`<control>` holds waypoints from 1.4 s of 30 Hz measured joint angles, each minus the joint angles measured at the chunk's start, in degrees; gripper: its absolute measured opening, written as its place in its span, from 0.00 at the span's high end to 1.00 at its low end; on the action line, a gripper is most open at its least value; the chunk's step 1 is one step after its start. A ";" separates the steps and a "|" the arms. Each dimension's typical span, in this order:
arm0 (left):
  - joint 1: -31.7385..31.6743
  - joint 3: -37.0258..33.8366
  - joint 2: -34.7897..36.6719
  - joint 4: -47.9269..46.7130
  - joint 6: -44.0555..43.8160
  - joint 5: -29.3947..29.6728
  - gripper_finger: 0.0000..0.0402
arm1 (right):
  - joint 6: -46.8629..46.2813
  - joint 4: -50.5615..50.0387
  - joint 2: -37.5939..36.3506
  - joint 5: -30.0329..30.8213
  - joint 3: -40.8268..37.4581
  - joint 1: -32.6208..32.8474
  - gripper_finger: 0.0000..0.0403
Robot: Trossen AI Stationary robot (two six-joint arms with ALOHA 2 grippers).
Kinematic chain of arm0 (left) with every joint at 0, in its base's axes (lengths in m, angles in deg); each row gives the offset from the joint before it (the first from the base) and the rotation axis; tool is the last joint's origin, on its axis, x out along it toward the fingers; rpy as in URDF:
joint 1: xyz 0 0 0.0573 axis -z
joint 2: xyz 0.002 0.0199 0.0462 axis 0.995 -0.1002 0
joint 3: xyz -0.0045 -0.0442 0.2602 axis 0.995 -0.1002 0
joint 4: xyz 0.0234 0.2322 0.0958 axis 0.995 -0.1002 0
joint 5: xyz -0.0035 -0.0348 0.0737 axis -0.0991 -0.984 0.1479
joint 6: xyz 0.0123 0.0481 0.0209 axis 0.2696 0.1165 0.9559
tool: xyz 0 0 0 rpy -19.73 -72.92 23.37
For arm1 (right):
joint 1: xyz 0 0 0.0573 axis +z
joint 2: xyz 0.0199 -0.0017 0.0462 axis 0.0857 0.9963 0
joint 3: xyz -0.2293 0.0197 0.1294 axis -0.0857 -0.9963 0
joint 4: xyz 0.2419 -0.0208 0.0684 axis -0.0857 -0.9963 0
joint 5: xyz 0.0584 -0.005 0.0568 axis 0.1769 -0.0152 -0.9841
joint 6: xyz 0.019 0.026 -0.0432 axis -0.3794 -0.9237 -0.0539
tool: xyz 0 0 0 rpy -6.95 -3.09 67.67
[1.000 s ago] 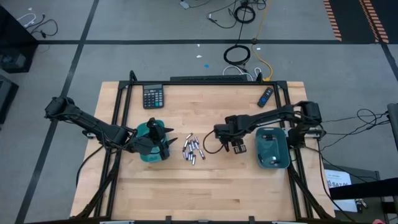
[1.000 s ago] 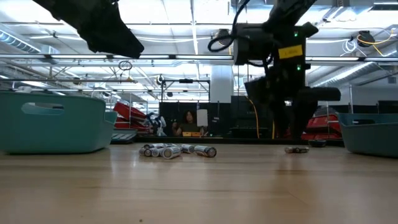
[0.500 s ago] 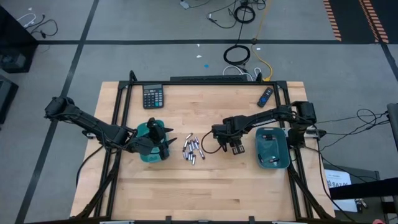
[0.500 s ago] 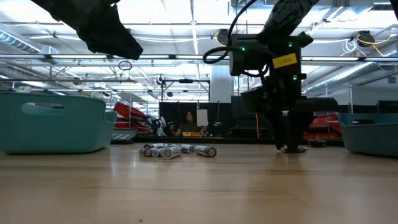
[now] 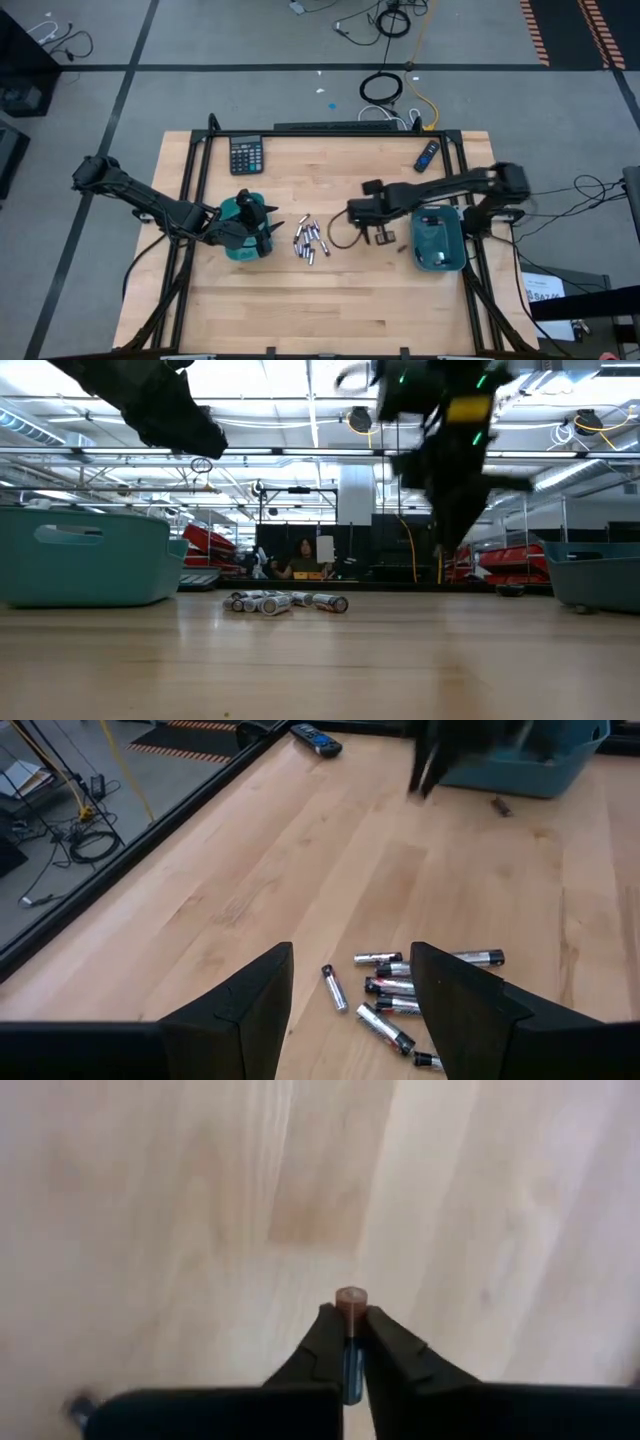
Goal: Sort batteries
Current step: Put the black battery into the right blue bin
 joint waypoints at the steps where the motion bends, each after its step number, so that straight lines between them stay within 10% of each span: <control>1: 0.02 0.00 0.00 0.02 0.00 0.00 0.47 | -2.54 -2.35 -2.33 -0.01 -0.12 0.87 0.99; 11: -0.04 0.00 0.00 0.24 0.48 0.21 0.47 | -34.89 -17.21 -22.32 -8.37 -8.41 10.30 0.99; 18: -0.02 0.00 0.00 0.49 0.10 0.21 0.47 | -44.92 -17.42 -23.98 -10.09 -11.00 14.78 0.72; 25: 0.01 0.00 0.00 0.64 -0.02 -0.05 0.47 | -44.89 -16.91 -21.00 -9.77 -8.21 16.72 0.52; 42: 0.00 0.00 0.00 0.64 -1.40 0.07 0.47 | -23.48 -11.68 2.97 -13.76 -3.72 20.14 0.61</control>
